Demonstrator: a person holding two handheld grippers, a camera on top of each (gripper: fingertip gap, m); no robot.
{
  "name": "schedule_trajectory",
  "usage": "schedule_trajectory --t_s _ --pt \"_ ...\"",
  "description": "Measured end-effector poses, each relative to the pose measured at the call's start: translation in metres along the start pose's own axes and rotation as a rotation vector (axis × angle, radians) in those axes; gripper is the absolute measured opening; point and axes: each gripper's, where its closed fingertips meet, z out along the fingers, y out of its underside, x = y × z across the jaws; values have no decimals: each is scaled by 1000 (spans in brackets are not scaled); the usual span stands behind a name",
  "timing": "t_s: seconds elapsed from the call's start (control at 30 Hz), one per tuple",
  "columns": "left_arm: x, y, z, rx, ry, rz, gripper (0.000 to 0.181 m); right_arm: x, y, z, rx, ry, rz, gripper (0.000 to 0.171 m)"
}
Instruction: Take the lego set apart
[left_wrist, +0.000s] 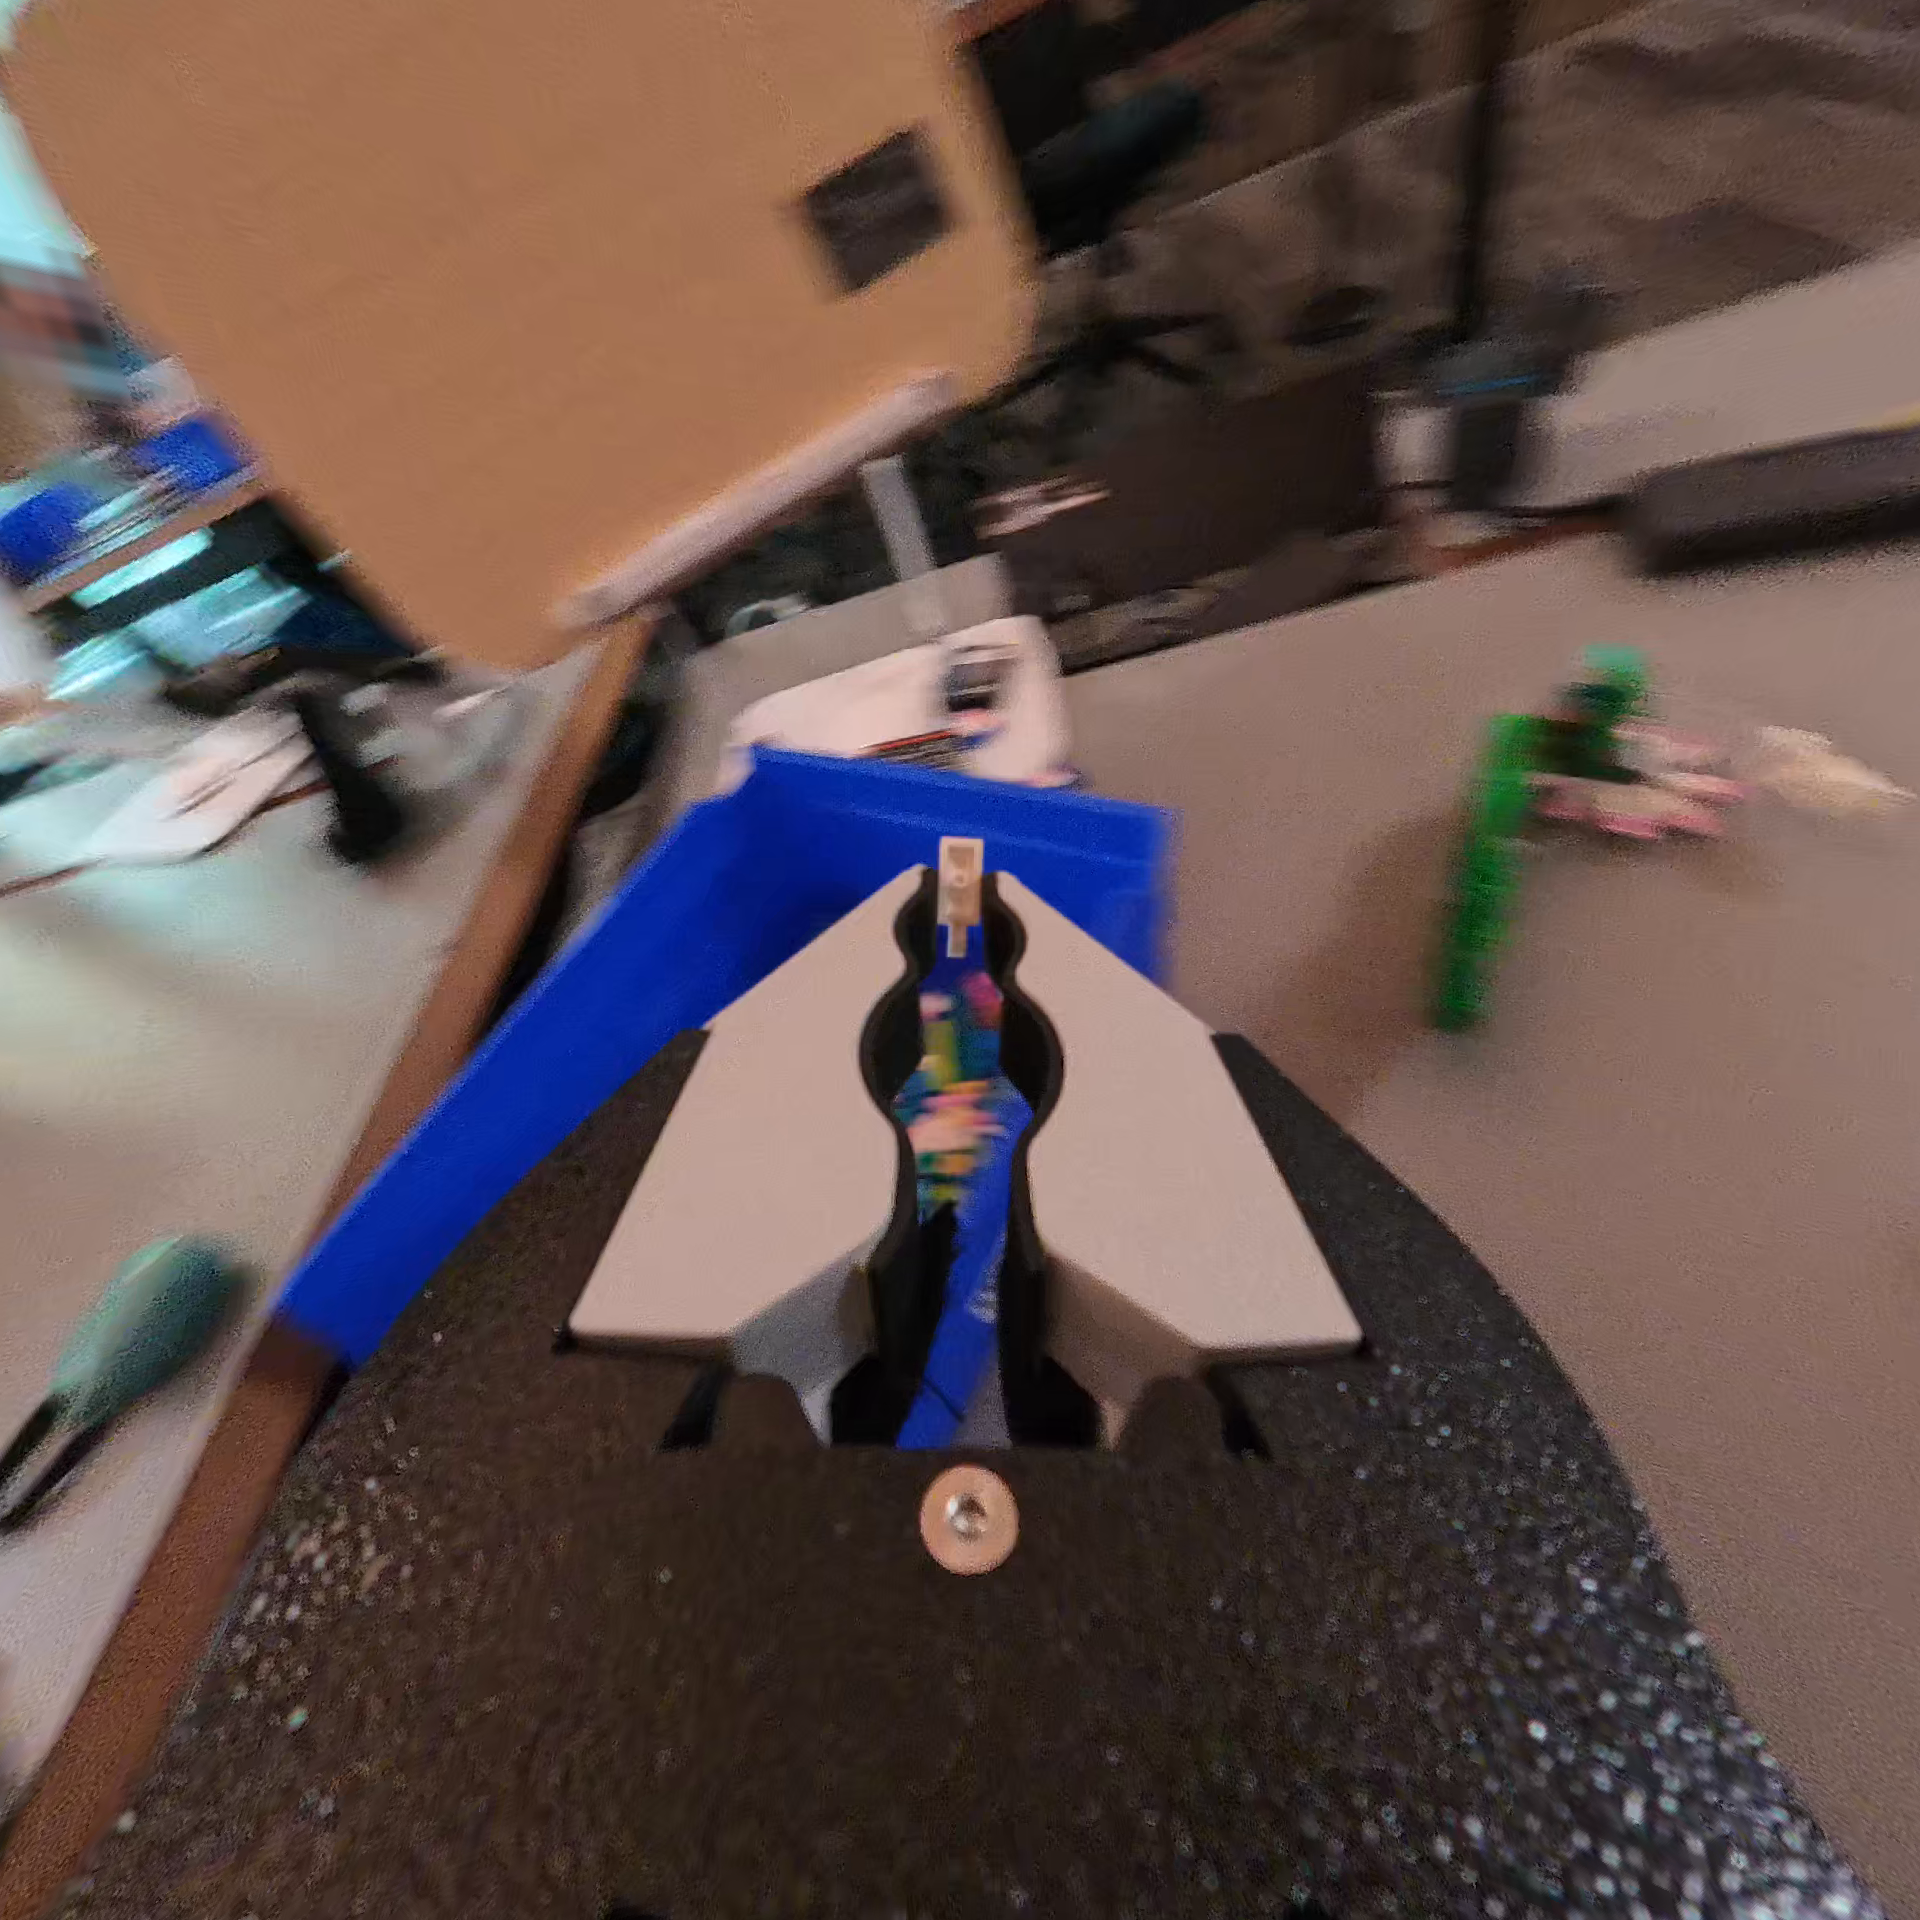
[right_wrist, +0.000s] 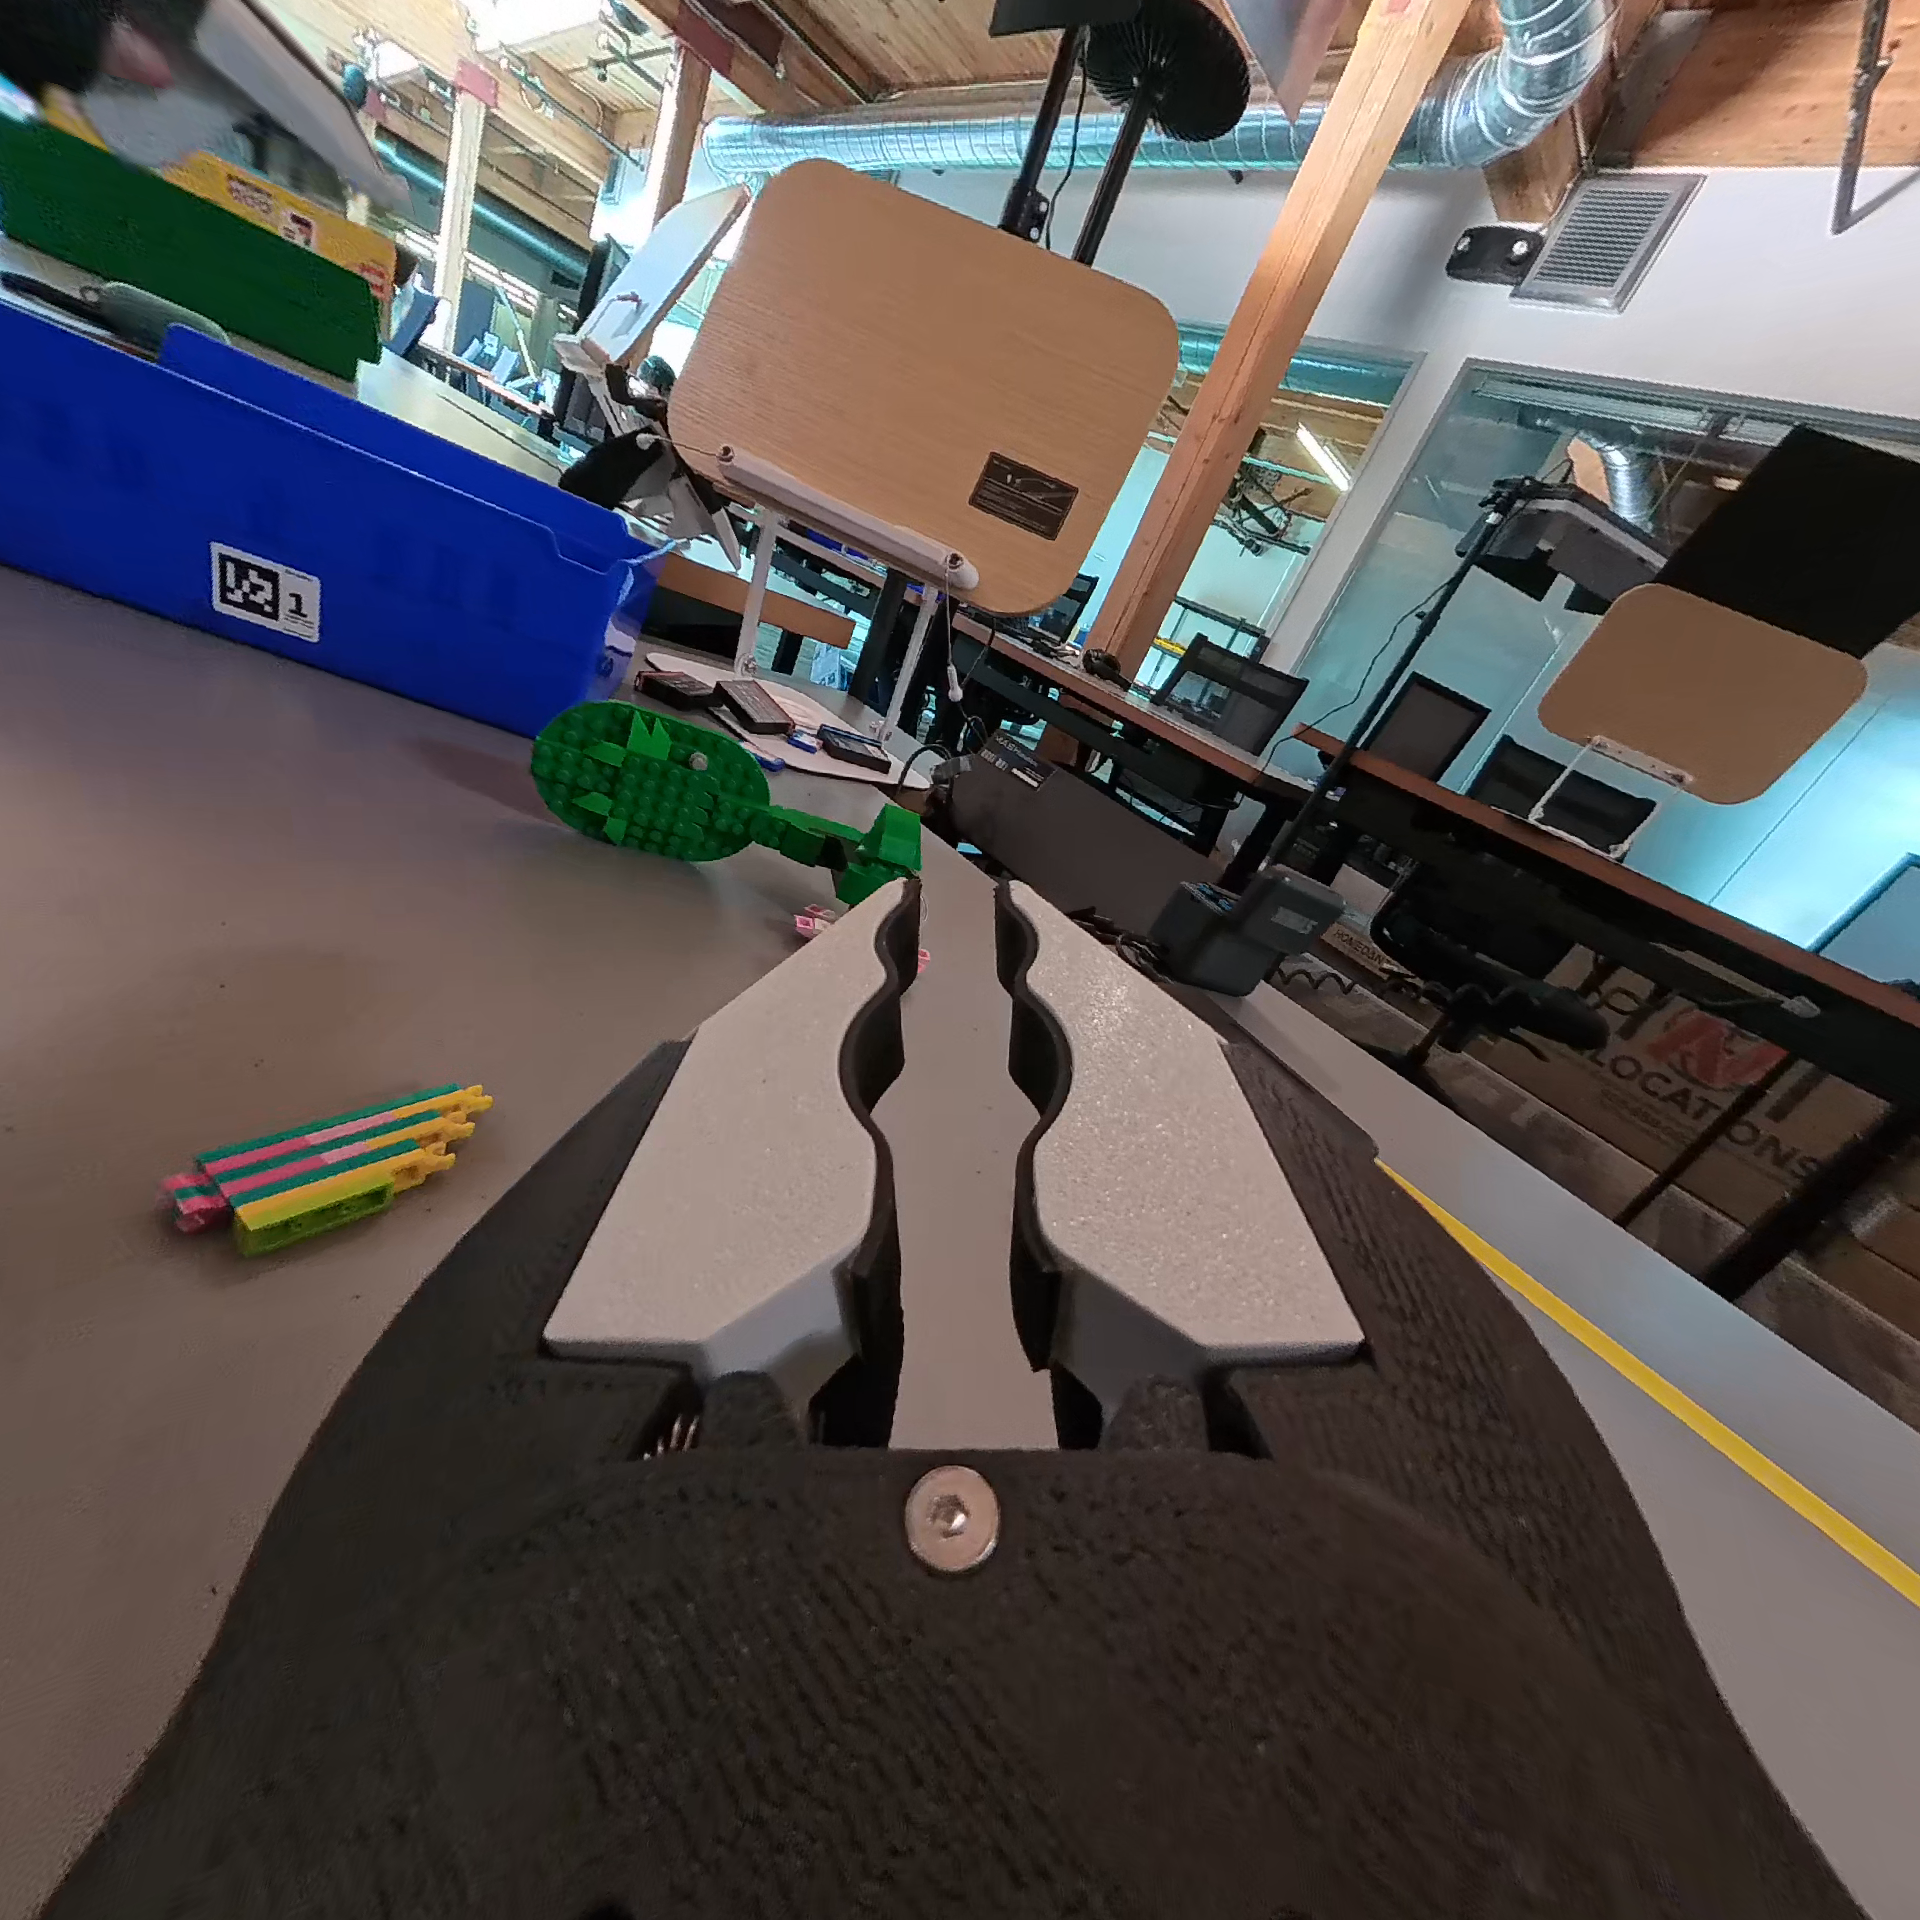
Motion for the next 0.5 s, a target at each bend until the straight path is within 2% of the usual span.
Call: schedule_trajectory --t_s 0.1,0.13,0.17,0.2,0.33,0.43,0.5 --pt "-80 30 27 -152 -135 -172 9 0 0 0 1 0 0 12" --pt "-102 43 34 -201 -194 -236 47 0 0 0 2 0 2 12" --pt "-117 53 39 -227 -234 -259 96 0 0 0 2 0 2 12" --pt "-127 61 41 -252 -270 -270 122 0 0 0 2 -1 0 11" --pt "-125 60 34 -270 -328 -195 139 -1 0 0 0 -5 -6 12" --pt "-107 38 23 -229 -332 -108 129 -1 0 0 1 -6 -7 12" --pt "-58 22 21 -207 -160 -130 122 -1 0 0 1 -5 -6 12"
